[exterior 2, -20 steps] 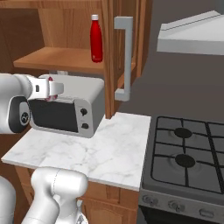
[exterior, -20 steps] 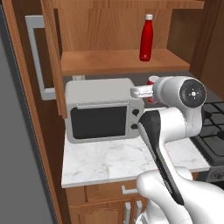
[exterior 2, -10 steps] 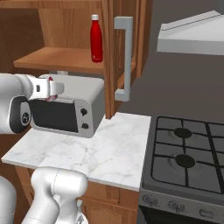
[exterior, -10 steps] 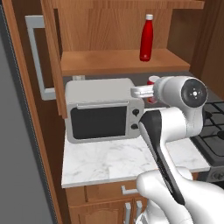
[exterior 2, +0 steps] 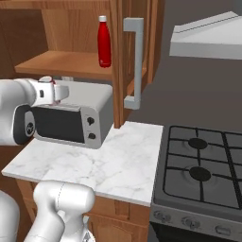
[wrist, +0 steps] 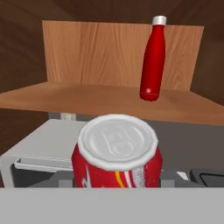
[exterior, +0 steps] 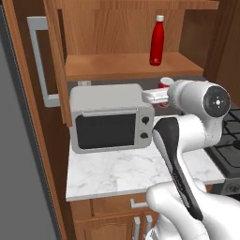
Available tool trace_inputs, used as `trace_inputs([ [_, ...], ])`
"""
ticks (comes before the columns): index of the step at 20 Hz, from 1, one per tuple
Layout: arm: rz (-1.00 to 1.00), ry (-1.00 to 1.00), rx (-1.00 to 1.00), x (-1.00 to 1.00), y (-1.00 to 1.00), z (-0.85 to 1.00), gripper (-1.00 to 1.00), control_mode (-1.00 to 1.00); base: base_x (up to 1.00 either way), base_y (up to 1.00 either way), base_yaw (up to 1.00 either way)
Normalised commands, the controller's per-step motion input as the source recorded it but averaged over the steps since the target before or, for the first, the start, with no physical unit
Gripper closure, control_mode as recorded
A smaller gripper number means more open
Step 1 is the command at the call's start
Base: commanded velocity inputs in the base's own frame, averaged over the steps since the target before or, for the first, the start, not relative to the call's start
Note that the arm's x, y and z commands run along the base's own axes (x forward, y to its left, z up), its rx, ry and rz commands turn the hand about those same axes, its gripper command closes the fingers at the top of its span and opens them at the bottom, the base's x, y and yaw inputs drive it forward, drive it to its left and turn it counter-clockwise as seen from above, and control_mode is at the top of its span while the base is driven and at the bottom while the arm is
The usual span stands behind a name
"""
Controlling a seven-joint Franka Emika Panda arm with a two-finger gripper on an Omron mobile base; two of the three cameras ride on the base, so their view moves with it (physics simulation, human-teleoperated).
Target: Pick the water bottle, can from the counter and place them in the open cabinet.
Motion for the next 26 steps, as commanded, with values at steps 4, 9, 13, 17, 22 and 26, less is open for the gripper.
trace_inputs([
  [4,0.01,0.00,0.00,-0.17,0.00,0.25,1.00,-1.00,0.00,0.00,0.00],
  [9,0.00,0.03,0.00,-0.12,0.00,0.35,1.00,-1.00,0.00,0.00,0.00],
  [13,0.00,0.07,0.00,-0.09,0.00,0.42,1.00,-1.00,0.00,0.00,0.00],
  [17,0.00,0.06,0.00,-0.02,0.00,0.31,1.00,-1.00,0.00,0.00,0.00],
  [22,0.00,0.01,0.00,0.01,0.00,0.12,1.00,-1.00,0.00,0.00,0.00],
  [26,0.00,0.00,0.00,0.15,0.00,0.02,1.00,-1.00,0.00,0.00,0.00],
])
